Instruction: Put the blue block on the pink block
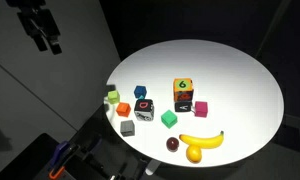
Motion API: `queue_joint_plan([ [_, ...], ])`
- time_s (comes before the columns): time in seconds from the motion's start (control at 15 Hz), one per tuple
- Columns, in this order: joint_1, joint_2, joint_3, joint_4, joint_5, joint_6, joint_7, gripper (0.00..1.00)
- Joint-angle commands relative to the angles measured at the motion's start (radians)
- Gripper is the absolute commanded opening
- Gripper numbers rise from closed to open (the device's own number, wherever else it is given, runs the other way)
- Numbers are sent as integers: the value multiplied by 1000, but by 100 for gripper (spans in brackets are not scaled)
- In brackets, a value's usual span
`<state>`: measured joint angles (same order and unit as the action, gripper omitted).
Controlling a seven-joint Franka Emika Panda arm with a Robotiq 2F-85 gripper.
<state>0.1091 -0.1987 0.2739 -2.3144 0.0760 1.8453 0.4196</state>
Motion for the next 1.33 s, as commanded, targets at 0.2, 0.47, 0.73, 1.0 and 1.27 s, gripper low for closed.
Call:
queue_joint_plan([
  [0.2, 19, 1, -18, 2, -4, -2, 3, 100],
  [0.47, 12, 14, -22, 16, -16, 11, 18, 100],
  [0.73, 5, 33, -42, 32, -22, 66, 12, 100],
  [1.0, 2, 54, -62, 42, -25, 149, -1, 100],
  [1.27, 0, 89, -79, 50, -34, 231, -13, 100],
])
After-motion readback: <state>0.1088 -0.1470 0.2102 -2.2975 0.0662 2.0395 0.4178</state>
